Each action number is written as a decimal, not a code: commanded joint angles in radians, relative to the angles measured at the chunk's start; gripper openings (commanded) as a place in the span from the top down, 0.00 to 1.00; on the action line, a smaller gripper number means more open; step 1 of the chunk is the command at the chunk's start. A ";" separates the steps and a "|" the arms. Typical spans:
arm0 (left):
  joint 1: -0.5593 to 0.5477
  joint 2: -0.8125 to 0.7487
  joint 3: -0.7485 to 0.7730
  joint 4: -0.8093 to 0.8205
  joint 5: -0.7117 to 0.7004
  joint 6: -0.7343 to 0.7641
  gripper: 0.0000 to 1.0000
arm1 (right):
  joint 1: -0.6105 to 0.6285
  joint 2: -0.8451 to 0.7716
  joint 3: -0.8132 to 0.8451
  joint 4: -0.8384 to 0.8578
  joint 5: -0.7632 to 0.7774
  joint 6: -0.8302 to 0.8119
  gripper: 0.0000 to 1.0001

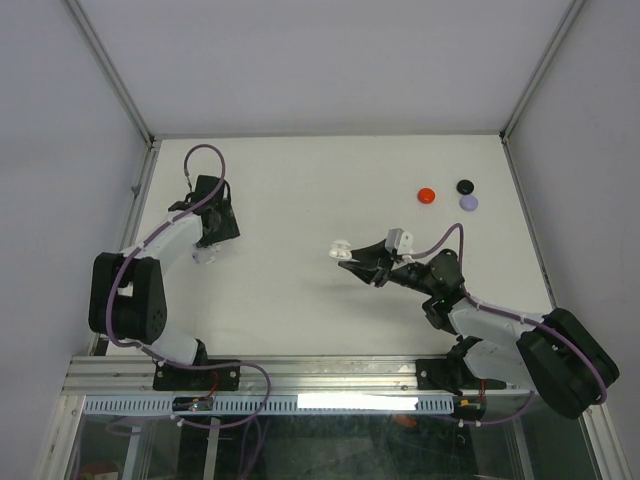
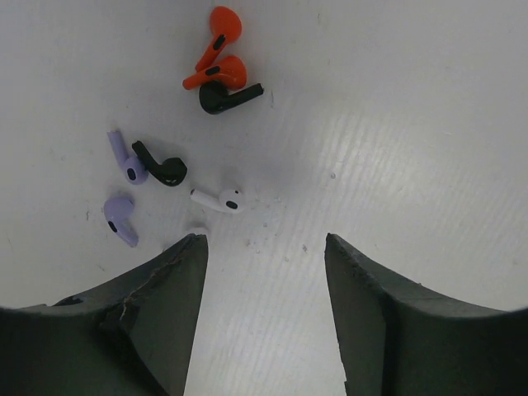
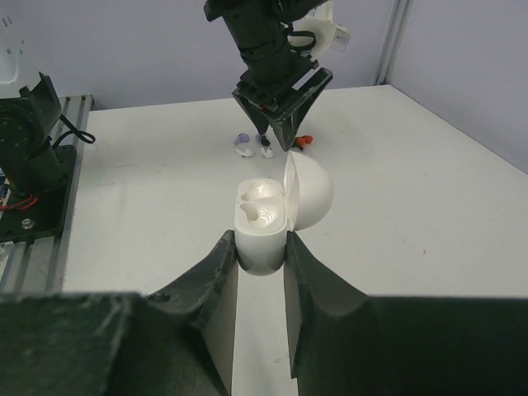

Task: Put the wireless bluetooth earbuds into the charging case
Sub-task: Pick up the earbud from the center of the board.

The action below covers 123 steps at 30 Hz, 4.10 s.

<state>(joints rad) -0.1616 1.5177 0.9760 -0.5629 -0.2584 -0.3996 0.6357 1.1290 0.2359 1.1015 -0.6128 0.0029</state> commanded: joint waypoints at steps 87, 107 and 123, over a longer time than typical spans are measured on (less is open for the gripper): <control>0.050 0.167 0.046 -0.023 0.316 -0.081 0.66 | 0.005 -0.011 -0.005 0.062 0.007 0.002 1.00; -0.002 0.149 0.050 -0.088 0.183 -0.056 0.65 | 0.005 0.002 -0.001 0.061 -0.004 0.006 1.00; -0.079 0.232 0.123 -0.159 0.071 -0.017 0.78 | 0.005 -0.006 -0.001 0.051 -0.010 0.001 1.00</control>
<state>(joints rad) -0.2279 1.7309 1.0668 -0.7116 -0.1539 -0.4416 0.6357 1.1297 0.2310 1.1099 -0.6170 0.0166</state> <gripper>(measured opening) 0.240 0.263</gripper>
